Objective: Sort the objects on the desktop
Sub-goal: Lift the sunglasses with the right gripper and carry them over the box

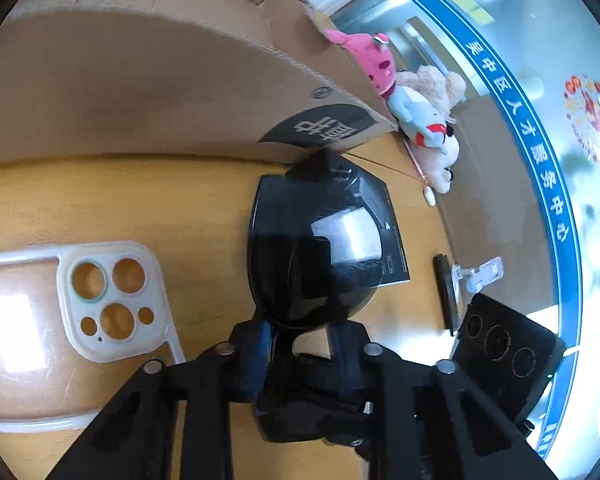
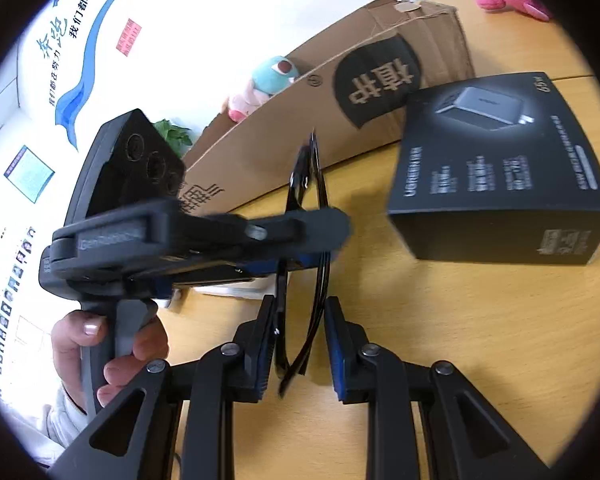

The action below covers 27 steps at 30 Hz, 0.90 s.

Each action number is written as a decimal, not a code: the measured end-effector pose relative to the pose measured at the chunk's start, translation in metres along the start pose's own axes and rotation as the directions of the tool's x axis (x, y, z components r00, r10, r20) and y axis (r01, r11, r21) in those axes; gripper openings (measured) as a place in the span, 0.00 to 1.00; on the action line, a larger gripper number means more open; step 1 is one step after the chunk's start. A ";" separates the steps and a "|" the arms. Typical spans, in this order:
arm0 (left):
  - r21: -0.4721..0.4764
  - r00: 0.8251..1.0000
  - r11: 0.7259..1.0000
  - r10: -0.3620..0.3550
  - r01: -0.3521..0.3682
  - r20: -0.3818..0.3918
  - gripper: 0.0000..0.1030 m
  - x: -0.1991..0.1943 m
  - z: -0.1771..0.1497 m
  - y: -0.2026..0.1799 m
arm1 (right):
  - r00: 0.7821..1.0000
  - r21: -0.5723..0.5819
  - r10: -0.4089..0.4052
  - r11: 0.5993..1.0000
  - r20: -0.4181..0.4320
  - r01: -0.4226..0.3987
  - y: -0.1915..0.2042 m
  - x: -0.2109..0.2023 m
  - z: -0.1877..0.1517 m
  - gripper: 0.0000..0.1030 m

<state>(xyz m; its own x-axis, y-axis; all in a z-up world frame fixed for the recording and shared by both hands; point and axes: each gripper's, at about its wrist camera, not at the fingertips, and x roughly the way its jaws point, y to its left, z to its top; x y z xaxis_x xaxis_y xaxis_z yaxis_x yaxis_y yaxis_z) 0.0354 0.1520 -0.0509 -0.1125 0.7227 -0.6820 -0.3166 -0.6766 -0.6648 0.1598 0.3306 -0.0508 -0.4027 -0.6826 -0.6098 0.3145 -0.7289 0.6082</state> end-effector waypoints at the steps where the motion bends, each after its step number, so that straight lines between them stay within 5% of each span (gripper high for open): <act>1: 0.003 1.000 1.000 0.000 0.000 0.011 0.22 -0.003 0.000 -0.003 | 1.000 -0.008 -0.006 1.000 0.002 0.006 0.003 0.000 0.001 0.22; 13: 0.108 0.989 0.994 0.009 -0.026 0.150 0.20 -0.081 0.059 -0.033 | 0.994 -0.165 0.019 0.986 0.108 -0.001 0.070 -0.014 0.074 0.22; 27: 0.119 0.976 0.991 0.042 -0.068 0.215 0.19 -0.116 0.243 -0.039 | 0.989 -0.278 -0.028 0.958 0.143 0.067 0.095 0.017 0.238 0.22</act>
<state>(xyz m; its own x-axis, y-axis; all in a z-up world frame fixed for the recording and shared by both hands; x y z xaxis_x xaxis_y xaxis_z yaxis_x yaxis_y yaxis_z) -0.1683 0.1288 0.1284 -0.3254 0.7073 -0.6276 -0.4178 -0.7030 -0.5756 -0.0219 0.2622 0.1179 -0.5303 -0.6474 -0.5474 0.5130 -0.7591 0.4007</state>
